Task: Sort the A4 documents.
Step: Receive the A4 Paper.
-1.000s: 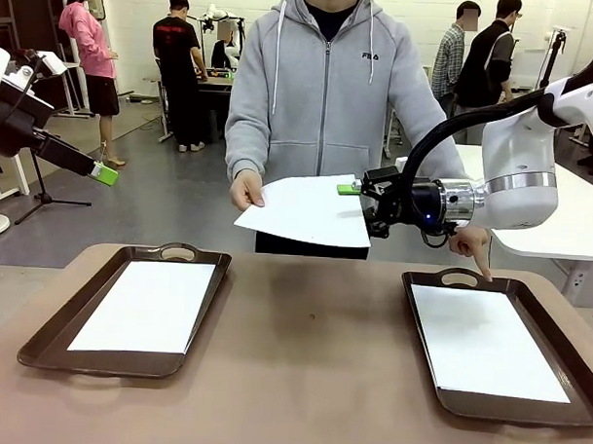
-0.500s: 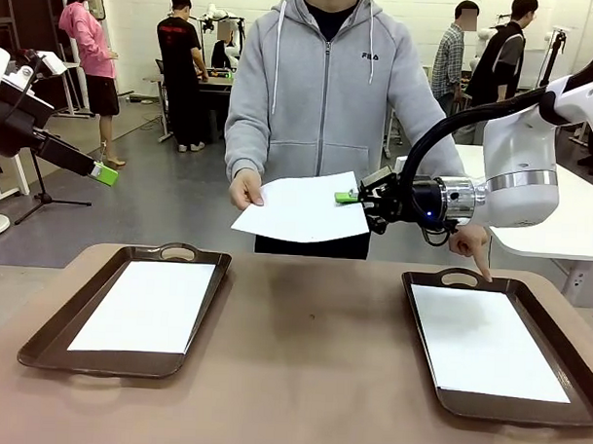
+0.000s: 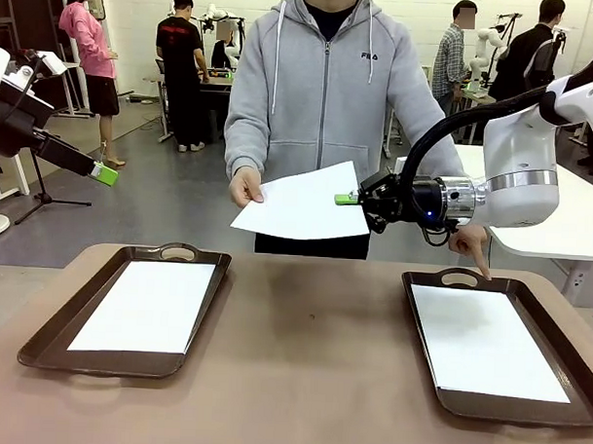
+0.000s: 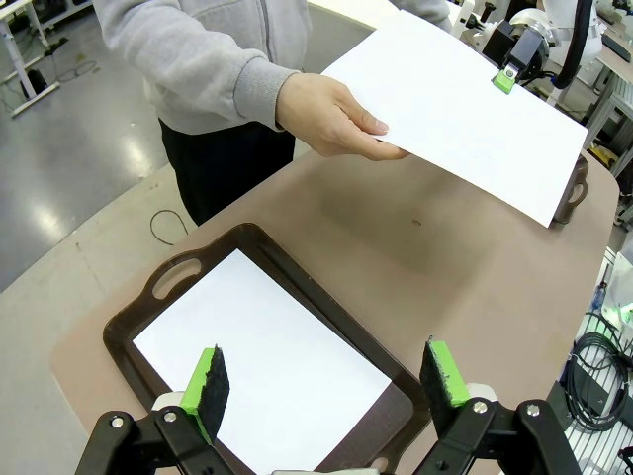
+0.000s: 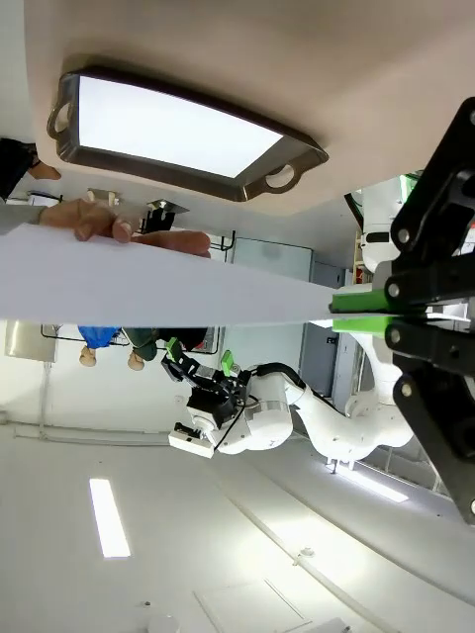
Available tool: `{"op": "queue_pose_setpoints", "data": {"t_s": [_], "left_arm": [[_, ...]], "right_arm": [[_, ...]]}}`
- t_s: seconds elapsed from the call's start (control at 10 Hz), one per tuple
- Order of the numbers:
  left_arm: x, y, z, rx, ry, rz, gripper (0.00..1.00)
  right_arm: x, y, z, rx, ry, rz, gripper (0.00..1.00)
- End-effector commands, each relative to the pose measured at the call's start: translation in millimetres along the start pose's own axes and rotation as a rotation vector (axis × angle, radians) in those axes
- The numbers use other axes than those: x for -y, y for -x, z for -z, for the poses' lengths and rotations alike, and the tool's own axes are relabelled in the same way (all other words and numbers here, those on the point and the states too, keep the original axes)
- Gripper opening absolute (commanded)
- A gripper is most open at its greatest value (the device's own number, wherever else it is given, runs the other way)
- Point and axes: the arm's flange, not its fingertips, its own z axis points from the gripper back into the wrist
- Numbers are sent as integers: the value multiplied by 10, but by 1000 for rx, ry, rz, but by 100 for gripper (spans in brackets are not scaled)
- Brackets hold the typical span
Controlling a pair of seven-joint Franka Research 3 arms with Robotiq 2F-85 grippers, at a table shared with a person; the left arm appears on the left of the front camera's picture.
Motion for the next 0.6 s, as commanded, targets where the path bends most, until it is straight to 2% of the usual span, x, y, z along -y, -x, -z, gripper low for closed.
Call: {"op": "queue_pose_setpoints", "data": {"t_s": [0.0, 0.1, 0.5], "left_arm": [[-4, 10, 10, 6, -11, 1, 100], [-4, 10, 10, 6, -11, 1, 100], [-4, 10, 10, 6, -11, 1, 100]], "right_arm": [[-36, -74, 3, -37, -34, 9, 0], [0, 0, 0, 0, 0, 0, 0], [0, 0, 0, 0, 0, 0, 0]]}}
